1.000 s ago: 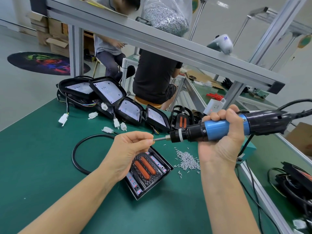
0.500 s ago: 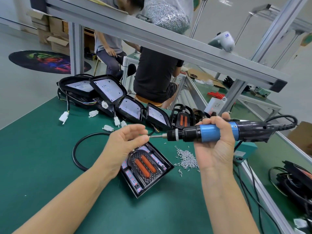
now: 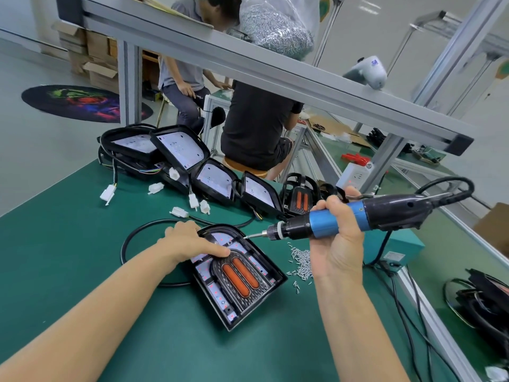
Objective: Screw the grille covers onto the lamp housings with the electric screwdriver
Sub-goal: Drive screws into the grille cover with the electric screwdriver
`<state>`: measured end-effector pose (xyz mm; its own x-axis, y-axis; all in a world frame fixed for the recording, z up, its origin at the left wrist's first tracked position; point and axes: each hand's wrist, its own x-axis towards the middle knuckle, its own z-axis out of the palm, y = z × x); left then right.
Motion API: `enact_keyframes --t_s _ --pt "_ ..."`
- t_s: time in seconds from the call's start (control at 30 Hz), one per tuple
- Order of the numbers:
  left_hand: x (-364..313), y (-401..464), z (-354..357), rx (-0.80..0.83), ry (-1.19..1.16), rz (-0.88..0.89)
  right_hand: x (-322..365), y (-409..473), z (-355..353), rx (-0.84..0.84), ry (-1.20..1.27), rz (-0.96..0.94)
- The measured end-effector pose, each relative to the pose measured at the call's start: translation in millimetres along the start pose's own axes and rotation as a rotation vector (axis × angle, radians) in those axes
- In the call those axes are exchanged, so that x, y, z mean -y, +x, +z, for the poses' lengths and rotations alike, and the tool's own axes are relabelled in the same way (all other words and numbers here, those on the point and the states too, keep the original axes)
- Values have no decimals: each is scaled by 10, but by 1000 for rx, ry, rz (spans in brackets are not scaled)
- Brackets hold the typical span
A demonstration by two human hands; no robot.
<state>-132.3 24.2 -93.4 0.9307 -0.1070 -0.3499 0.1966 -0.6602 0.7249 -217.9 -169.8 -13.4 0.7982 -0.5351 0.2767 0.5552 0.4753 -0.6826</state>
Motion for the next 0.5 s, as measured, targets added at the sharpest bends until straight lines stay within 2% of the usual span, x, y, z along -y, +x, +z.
enact_keyframes --t_s 0.1,0.17,0.5 --pt "26 -7 3 53 -307 18 -35 1 12 4 -33 -23" --pt "32 -2 14 53 -389 43 -67 9 7 10 -57 -28" --pt "-19 -149 88 -72 -428 173 -96 -30 98 31 -111 -43"
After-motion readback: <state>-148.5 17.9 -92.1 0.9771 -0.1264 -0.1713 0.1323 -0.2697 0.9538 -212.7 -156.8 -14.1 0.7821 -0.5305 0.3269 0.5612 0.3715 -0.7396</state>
